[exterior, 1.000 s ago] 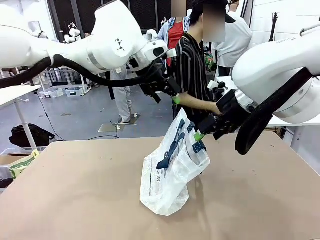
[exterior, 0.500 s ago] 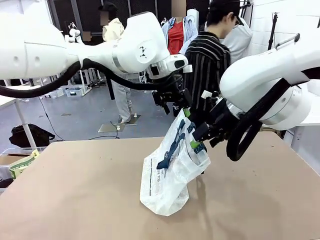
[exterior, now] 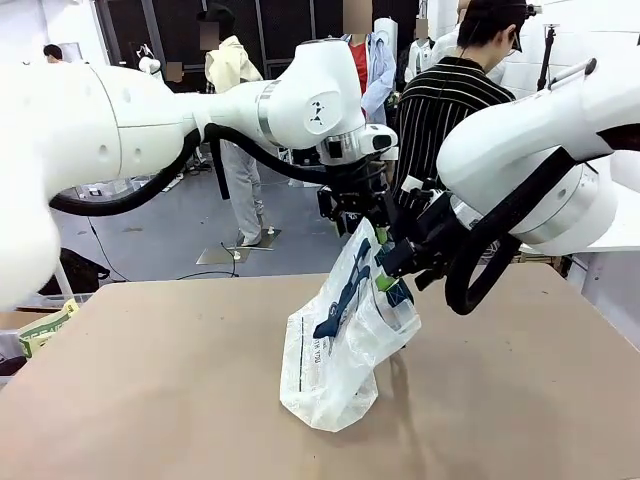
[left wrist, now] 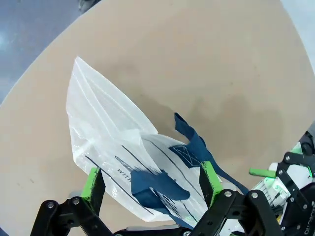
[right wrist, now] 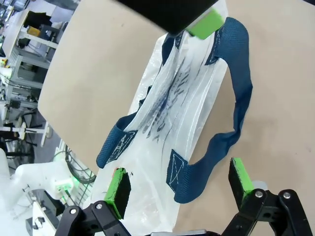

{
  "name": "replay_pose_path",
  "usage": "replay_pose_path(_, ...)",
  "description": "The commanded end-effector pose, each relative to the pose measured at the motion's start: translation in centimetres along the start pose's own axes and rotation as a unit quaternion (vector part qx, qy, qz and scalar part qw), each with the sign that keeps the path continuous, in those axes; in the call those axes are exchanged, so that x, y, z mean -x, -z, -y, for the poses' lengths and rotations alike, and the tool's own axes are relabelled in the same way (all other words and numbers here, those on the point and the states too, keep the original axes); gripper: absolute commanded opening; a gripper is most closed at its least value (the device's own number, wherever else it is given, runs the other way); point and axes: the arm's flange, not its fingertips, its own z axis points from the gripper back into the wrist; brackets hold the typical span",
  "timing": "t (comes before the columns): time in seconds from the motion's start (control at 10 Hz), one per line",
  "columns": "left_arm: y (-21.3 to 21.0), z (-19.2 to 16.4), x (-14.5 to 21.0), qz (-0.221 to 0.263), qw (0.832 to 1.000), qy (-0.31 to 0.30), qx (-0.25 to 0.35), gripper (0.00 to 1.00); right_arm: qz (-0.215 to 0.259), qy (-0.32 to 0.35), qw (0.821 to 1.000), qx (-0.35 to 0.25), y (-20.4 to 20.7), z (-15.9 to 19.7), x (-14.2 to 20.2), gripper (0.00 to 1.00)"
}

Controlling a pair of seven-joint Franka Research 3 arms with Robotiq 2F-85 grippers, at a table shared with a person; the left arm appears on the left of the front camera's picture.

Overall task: Transfer purchased items from the store into the shopping bag.
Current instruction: Open the Reusable shopping bag in the center of the table.

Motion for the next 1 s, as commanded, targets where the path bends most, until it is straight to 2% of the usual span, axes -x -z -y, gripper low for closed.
replay_pose_path(0.0,-0.6,-0.1,-2.5,-0.007,1.0,-0.015,-0.023,1.0,0.004,-0.005,1.0,-0.01,0.7,0.1,-0.2,1.0)
replay_pose_path(0.5,0.2,-2.0,-2.2,-0.016,0.998,-0.043,-0.035,1.0,-0.002,0.004,1.0,-0.004,1.0,0.3,-0.3,1.0)
replay_pose_path(0.8,0.3,-2.7,-2.1,-0.015,0.999,-0.046,-0.02,1.0,-0.004,0.002,1.0,0.014,1.2,0.5,-0.4,1.0)
replay_pose_path(0.9,0.5,-2.8,-2.1,-0.018,0.999,-0.048,-0.017,1.0,-0.003,0.001,1.0,0.018,1.3,0.5,-0.3,0.97)
